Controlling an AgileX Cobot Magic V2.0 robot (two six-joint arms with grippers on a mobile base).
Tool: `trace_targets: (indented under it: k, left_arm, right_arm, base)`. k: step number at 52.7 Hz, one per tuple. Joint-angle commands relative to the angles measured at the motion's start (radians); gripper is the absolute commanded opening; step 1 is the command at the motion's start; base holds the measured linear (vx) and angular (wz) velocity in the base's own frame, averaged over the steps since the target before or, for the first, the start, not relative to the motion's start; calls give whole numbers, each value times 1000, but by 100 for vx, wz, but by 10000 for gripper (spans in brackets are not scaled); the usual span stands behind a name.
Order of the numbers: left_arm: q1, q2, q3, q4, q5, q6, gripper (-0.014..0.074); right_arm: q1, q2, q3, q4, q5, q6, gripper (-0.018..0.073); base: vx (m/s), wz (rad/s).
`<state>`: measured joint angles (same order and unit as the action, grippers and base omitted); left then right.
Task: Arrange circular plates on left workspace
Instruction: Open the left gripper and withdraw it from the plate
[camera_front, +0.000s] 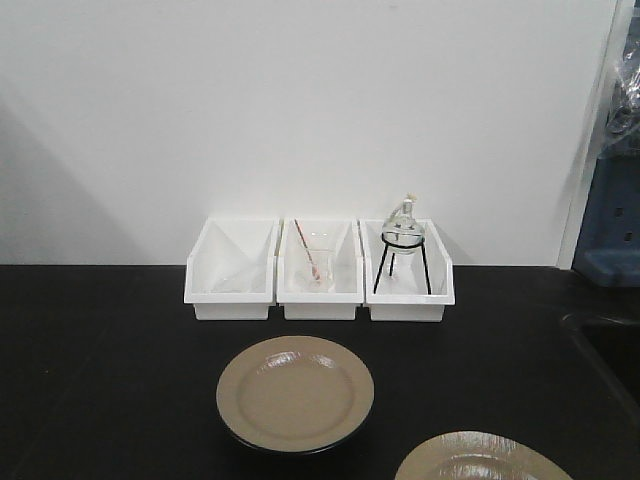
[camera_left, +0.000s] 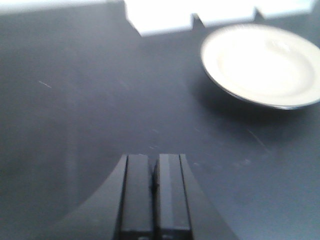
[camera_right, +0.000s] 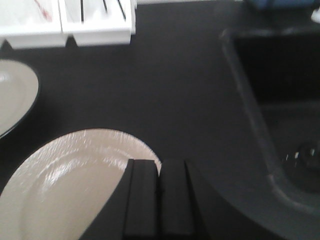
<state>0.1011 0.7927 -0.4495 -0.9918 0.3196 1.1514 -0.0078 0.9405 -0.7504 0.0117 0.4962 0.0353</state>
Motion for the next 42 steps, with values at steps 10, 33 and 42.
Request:
trace_targets:
  k: [10,33,42]
  left_arm:
    - [1,-355,123,-35,-257,9,0]
    - [1,-386,163,-32,-398,9,0]
    - [-2,-386,163,-32,-406,9,0]
  right_arm:
    - [-110,283,-292,453,265,-391,1]
    - [-536,526,-292,1086,575,-825,1]
    - [-601,720,-292,1165,741,-913,1]
  base:
    - [0,0]
    - [0,0]
    - [0,0]
